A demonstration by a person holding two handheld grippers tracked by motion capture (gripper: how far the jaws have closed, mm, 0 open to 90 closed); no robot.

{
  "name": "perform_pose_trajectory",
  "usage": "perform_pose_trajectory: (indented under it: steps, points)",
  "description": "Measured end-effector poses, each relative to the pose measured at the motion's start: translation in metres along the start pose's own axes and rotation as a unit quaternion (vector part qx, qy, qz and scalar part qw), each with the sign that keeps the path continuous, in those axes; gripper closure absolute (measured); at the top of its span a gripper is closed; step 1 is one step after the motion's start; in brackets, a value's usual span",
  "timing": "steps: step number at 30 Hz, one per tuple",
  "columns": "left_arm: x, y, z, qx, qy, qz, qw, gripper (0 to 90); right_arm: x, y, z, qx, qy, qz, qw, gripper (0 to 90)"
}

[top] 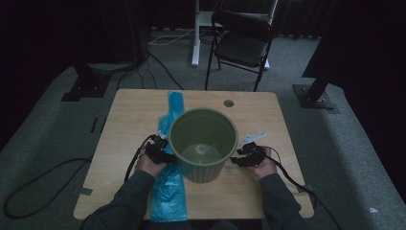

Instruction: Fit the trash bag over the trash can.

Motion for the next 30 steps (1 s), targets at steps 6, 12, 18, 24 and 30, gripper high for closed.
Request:
perform_pose_trajectory:
  steps: [6, 12, 18, 24, 30]
  points:
    - [0.0, 0.002, 0.0, 0.001, 0.001, 0.004, 1.0, 23.7, -0.001, 0.0, 0.001, -0.001, -0.001, 0.0, 1.0, 47.0]
    - [-0.001, 0.009, -0.008, 0.004, 0.007, 0.019, 0.9998, 51.6, -0.001, 0.001, 0.001, -0.001, -0.002, -0.001, 1.0, 47.0]
    - [0.0, 0.011, -0.012, -0.002, 0.004, 0.022, 0.9997, 72.9, -0.001, 0.001, 0.001, 0.0, -0.001, 0.0, 1.0, 47.0]
    - [0.0, 0.011, -0.014, -0.027, -0.019, 0.018, 0.9993, 88.8, -0.001, 0.001, 0.001, 0.001, -0.001, 0.001, 1.0, 47.3]
    - [0.006, 0.021, -0.015, -0.058, -0.023, 0.048, 0.9969, 89.0, 0.0, 0.001, 0.0, 0.002, 0.0, 0.006, 1.0, 48.1]
Point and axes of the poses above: each handheld gripper's, and its own axes: y roughly backward along the jaws, x roughly out of its top, z roughly to its right, the point moved 8 cm from there along -y, roughly forward along the jaws, and after that the axes turned 10 degrees about -x, right-handed, at the moved point
